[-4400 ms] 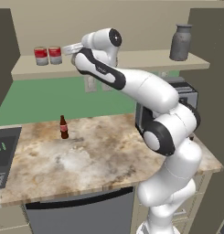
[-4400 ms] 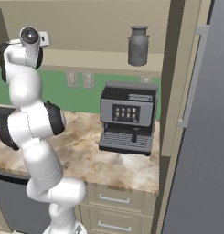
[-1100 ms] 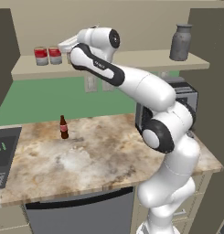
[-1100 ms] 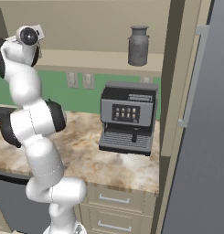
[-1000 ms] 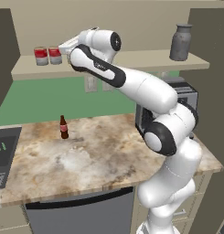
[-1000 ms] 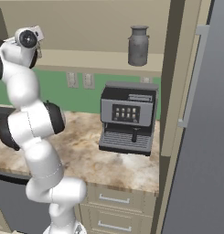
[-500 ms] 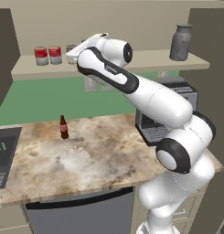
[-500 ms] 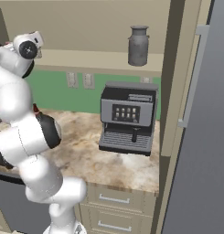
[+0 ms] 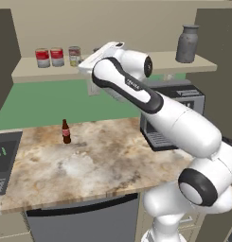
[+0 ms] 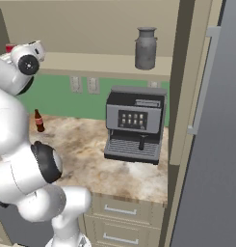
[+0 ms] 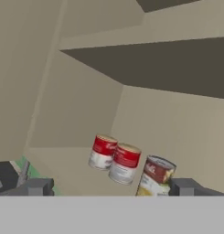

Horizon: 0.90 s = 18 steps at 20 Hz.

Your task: Pick the cans from the counter and place them in their designated side in the cabinet.

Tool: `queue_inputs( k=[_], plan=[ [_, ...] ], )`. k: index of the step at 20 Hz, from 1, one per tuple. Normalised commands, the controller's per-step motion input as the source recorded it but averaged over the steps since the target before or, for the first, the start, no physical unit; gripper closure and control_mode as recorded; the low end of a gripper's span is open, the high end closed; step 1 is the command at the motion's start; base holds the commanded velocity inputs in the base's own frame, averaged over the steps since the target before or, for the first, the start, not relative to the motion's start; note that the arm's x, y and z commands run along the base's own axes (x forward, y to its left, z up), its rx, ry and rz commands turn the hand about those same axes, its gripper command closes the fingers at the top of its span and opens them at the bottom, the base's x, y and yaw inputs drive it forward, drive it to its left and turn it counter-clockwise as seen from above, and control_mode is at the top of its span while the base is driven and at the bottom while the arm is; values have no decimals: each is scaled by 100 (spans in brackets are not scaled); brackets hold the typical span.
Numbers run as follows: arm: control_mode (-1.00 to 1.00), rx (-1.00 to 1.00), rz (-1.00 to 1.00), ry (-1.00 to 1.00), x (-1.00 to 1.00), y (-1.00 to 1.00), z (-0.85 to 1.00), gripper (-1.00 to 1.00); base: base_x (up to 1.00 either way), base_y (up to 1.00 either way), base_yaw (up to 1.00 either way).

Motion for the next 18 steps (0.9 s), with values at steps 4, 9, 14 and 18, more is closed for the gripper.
queue_inputs(
  k=[4,9,14,18],
  plan=[
    [-100,0,0,0,-79,-16,0,-100,0,0,0],
    [-100,0,0,0,-80,-18,0,-100,0,0,0],
    [-100,0,0,0,-82,-20,0,-100,0,0,0],
    [-100,0,0,0,-80,-19,0,-100,0,0,0]
  ],
)
